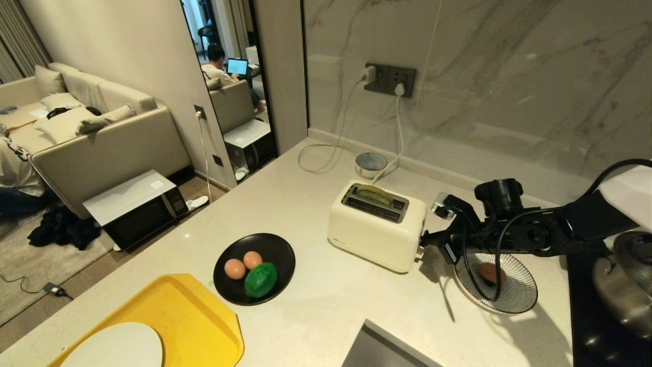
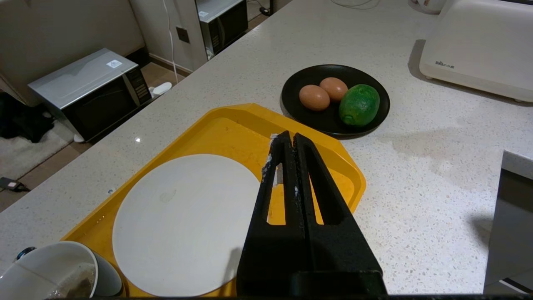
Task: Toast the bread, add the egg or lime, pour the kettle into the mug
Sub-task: Use a bread toaster
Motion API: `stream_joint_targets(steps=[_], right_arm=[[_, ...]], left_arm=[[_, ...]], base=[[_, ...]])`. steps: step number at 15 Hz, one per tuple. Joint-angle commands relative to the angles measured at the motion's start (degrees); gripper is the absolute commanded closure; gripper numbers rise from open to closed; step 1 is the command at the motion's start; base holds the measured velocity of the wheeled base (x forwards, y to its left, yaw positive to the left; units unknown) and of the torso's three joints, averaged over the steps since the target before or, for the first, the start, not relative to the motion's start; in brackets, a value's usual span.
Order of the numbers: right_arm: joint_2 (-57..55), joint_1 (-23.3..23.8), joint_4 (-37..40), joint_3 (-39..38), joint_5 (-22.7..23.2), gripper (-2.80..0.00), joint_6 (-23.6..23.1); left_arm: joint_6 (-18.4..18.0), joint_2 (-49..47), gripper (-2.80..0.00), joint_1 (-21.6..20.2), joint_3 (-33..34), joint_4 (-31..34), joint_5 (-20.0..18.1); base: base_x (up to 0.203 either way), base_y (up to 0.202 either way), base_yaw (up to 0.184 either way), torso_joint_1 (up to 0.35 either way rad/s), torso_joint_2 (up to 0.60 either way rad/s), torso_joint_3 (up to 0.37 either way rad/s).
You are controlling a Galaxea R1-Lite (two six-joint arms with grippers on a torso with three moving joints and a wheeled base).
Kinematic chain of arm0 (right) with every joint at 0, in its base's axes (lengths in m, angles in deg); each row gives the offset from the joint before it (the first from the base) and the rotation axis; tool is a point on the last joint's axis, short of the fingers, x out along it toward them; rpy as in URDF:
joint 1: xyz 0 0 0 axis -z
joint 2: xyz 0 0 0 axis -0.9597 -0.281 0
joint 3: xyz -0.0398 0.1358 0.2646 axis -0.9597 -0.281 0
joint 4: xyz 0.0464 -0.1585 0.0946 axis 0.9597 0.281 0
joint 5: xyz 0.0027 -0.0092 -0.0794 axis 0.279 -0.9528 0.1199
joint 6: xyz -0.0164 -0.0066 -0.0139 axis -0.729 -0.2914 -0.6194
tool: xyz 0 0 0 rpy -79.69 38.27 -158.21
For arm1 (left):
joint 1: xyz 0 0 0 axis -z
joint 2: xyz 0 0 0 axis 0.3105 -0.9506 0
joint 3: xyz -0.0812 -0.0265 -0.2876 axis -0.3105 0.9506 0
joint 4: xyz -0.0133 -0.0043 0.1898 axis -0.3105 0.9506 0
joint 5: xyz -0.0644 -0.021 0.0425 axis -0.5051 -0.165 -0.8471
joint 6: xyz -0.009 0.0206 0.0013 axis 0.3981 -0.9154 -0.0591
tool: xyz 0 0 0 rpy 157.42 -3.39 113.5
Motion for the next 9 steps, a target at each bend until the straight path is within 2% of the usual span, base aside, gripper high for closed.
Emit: stream_joint_targets(steps=[1,9], right_arm=[[0.17,-0.02,-0.03,-0.16,0.17,0.0,-0.27],[0.34,-0.02,0.05,-0.16,0.17,0.0,-0.27]], left_arm=[[-0.01,0.01,0.0,-0.02,0.0,-0.01,0.01],[0.07,0.01,0.0,-0.02,0.0,-0.01,0.01]], base=[[0.0,0.0,0.0,0.0,0.0,0.0],[0.0,0.0,0.0,0.0,0.0,0.0]])
